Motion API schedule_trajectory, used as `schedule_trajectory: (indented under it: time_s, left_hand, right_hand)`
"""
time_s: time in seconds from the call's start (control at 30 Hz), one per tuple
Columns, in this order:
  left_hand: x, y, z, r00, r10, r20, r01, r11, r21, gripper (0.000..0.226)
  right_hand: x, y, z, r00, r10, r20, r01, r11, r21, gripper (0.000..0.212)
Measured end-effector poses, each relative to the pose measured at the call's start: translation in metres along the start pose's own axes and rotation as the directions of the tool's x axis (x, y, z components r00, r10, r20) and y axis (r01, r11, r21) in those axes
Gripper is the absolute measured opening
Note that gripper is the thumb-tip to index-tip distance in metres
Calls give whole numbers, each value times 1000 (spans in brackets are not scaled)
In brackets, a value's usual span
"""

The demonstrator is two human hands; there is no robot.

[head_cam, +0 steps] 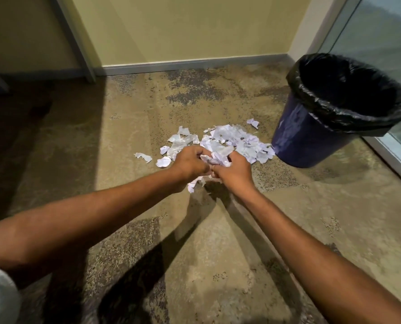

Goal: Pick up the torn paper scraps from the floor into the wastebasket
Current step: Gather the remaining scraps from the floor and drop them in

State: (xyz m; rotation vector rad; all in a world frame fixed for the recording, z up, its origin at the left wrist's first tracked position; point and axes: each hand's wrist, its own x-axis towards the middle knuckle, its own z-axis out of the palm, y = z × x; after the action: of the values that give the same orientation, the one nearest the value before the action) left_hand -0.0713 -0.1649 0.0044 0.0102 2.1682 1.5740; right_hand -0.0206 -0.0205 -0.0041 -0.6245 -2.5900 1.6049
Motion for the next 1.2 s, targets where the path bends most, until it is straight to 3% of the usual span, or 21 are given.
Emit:
schedule_trajectory:
  time_s: [0.23, 0.4, 0.6, 0.73, 0.87, 0.93, 1.0, 1.1, 1.2]
  left_hand:
    - [17, 119, 54, 978, 205, 48, -195, 968, -158, 34]
    - [21, 200, 93, 957, 262, 125, -226, 943, -246, 18]
    - [43, 260, 145, 953, 212, 218, -137, 939, -317, 25]
    - [45, 271, 166, 944, 186, 272, -103, 951, -292, 20]
    - [52, 270, 174, 962, 178, 205, -100, 935, -341, 9]
    - [58, 266, 171, 970, 187, 155, -115, 916, -385, 12]
    - [66, 259, 164, 976, 184, 114, -118, 894, -433, 27]
    - [66, 246, 146, 981, 180, 73, -126, 877, -463, 33]
    - [64, 227, 122, 980, 194, 44, -162, 905, -393, 23]
  right_hand:
    - [31, -57, -108, 965, -129, -227, 140, 990, 33, 24]
    - [57, -82, -183, 924, -121, -363, 145, 989, 40, 31]
    - [94, -89, -254, 945, 75, -319, 11, 965, 261, 37]
    - [108, -83, -282, 939, 206, -274, -125, 950, 287, 23]
    - [113, -74, -301, 949, 251, -193, -196, 945, 263, 10]
    - [116, -69, -306, 942, 261, -210, -211, 950, 231, 20]
    - [119, -65, -305, 931, 224, -287, -162, 961, 226, 37]
    - [110, -70, -289, 906, 74, -417, -7, 987, 160, 22]
    - [97, -77, -258, 858, -84, -507, 118, 992, 35, 19]
